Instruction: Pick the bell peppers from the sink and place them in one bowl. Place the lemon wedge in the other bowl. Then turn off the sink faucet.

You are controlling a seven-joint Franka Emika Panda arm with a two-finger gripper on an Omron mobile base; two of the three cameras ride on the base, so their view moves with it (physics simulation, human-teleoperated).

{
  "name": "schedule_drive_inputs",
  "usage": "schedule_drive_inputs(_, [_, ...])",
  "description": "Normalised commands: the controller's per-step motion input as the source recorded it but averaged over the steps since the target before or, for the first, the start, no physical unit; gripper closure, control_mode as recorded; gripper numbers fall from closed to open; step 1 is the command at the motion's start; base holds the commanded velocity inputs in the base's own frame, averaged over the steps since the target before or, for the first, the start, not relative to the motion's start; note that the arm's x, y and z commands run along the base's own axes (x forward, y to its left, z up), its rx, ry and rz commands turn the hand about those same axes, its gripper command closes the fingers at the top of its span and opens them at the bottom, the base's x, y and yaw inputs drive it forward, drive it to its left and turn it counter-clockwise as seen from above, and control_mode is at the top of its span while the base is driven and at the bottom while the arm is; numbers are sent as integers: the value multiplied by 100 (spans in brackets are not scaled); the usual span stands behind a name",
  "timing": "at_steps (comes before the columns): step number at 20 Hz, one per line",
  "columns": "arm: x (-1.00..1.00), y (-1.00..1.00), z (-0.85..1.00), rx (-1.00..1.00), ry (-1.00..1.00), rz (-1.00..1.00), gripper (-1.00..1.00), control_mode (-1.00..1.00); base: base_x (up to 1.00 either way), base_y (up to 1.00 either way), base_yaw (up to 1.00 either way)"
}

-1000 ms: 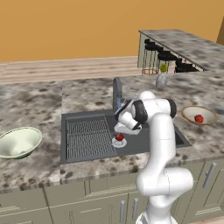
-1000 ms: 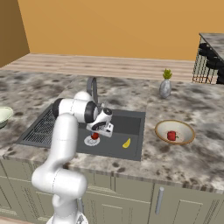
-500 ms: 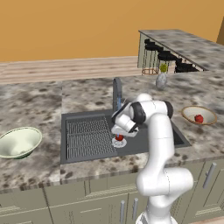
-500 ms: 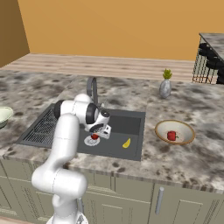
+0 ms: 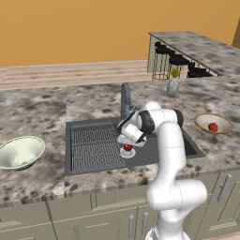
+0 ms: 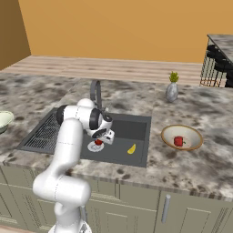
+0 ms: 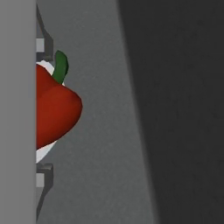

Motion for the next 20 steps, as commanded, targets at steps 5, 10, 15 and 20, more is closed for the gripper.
schedule_drive_inputs(5, [0, 2, -15, 0, 1, 0, 100, -100, 0, 0, 0])
schedule_drive_inputs(10, [0, 0, -8, 0, 0, 0, 100, -100, 0, 0, 0])
schedule_drive_inputs(15, [-1, -4, 6, 0, 0, 0, 100, -100, 0, 0, 0])
schedule_drive_inputs(20, [-6, -56, 33, 3, 0, 0, 100, -100, 0, 0, 0])
